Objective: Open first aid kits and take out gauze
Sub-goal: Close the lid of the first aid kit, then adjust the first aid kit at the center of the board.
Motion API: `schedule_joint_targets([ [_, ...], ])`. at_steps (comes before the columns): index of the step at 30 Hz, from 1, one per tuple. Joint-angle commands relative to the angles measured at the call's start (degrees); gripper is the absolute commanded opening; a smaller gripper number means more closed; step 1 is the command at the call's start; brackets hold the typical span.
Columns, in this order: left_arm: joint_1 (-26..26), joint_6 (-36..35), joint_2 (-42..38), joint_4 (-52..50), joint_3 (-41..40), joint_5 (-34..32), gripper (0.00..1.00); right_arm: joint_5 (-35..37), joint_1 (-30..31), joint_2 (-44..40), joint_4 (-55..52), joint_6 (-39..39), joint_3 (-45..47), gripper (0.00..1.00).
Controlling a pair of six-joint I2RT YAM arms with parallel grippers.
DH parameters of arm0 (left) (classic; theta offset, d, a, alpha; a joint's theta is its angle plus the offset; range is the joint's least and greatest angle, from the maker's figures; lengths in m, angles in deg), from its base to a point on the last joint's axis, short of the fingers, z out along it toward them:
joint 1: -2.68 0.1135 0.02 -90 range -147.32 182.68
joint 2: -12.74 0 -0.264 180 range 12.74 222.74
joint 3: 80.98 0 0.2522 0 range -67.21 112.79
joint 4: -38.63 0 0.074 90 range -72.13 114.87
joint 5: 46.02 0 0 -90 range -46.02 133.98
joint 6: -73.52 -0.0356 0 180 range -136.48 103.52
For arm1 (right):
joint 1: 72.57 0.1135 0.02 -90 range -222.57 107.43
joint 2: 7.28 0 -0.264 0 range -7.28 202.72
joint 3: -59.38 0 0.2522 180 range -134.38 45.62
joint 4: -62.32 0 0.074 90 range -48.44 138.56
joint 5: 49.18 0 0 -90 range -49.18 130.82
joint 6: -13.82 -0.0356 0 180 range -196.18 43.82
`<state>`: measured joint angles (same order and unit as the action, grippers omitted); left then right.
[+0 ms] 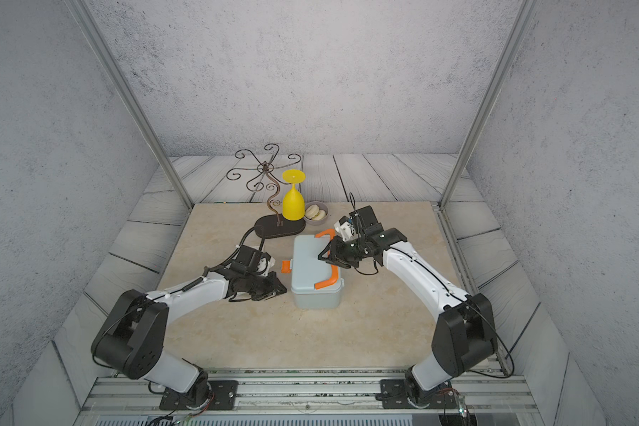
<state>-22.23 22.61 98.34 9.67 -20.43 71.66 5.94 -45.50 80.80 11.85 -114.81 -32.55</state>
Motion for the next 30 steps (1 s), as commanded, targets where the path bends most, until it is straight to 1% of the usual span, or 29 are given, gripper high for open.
schedule_joint_targets([
  [1,2.98,-1.44,-5.07,-6.78,-1.34,-4.55,0.16,3.34,0.91,1.69,-5.58,3.63,-3.38,0.37],
  [4,4.78,-1.87,-8.12,-9.10,-0.65,-4.57,0.16,3.26,1.91,3.19,-5.48,3.73,-4.68,0.38],
  [7,5.72,-1.67,-9.26,-9.16,1.64,-0.11,0.16,3.00,2.81,4.54,-4.73,3.91,-4.07,0.38],
  [9,5.74,-1.11,-9.47,-9.11,3.53,2.95,0.16,2.66,2.81,4.34,-2.64,3.45,-1.32,0.39],
  [11,5.75,-0.34,-9.81,-8.33,4.81,5.01,0.17,3.98,2.73,3.64,-0.99,3.32,2.62,0.39],
  [13,5.75,-0.24,-10.02,-8.69,5.88,5.25,0.17,5.19,2.64,2.97,2.00,2.51,7.70,0.39],
  [15,5.75,-0.24,-10.02,-8.72,6.36,5.27,0.17,3.62,2.19,2.94,6.77,0.72,12.70,0.39],
  [18,5.88,-0.24,-9.69,-8.67,6.40,4.60,0.17,0.65,2.02,3.12,11.73,-1.10,15.98,0.40],
  [21,6.97,-0.37,-9.16,-8.64,6.50,3.65,0.17,1.80,2.02,1.80,8.61,-0.14,13.84,0.40],
  [25,9.79,-0.16,-8.17,-7.32,6.47,1.44,0.16,5.24,2.10,-0.36,1.02,3.14,5.97,0.41],
  [28,10.65,0.01,-4.58,-5.00,7.91,4.06,0.16,5.56,2.24,1.46,-2.01,4.79,0.43,0.41],
  [30,10.88,-1.00,-1.14,-6.32,10.46,6.80,0.14,5.52,2.67,3.63,-2.68,5.12,-2.24,0.41],
])
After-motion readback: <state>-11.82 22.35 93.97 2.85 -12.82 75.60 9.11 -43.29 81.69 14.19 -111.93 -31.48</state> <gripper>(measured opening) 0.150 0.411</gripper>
